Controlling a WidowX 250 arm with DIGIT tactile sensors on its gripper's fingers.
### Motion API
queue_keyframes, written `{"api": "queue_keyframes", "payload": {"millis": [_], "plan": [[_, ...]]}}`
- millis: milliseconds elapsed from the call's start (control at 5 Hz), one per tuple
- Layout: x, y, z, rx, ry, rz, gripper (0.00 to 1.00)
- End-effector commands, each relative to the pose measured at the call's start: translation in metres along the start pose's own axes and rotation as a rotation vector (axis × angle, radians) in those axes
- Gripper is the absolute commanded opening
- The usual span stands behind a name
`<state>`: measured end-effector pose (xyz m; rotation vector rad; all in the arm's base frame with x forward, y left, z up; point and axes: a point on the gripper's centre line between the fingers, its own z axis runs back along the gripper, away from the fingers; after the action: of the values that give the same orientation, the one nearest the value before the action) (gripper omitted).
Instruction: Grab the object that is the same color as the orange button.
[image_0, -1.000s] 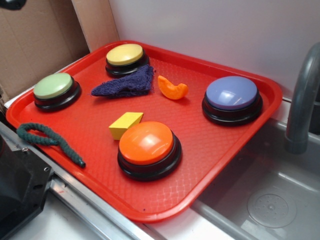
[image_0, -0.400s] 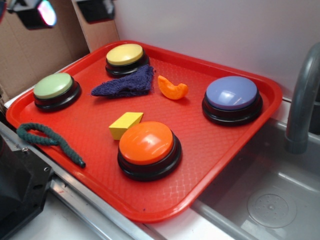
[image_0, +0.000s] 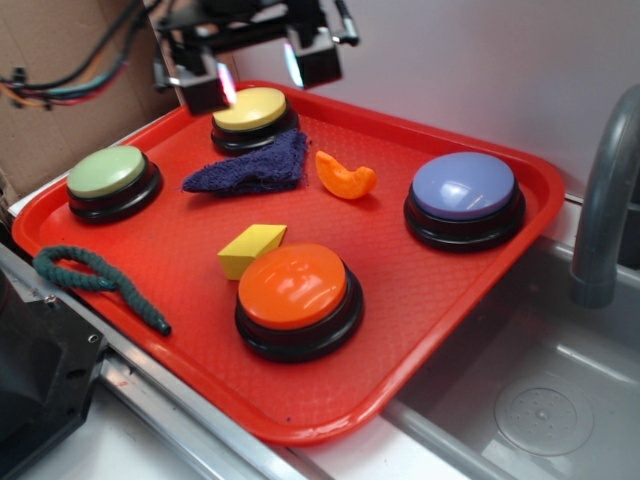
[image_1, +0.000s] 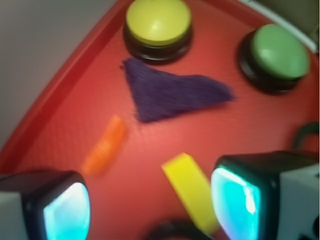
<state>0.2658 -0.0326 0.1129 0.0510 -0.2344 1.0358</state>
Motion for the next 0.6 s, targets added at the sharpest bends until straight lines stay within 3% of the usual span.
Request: {"api": "queue_keyframes", "payload": {"millis": [0, 200, 400], "plan": [[0.023, -0.031, -0.042, -0.029, -0.026, 0.124, 1.00], [0.025, -0.035, -0.060, -0.050, 0.004, 0.155, 1.00], [0.025, -0.035, -0.075, -0.028, 0.029, 0.149, 1.00]]}}
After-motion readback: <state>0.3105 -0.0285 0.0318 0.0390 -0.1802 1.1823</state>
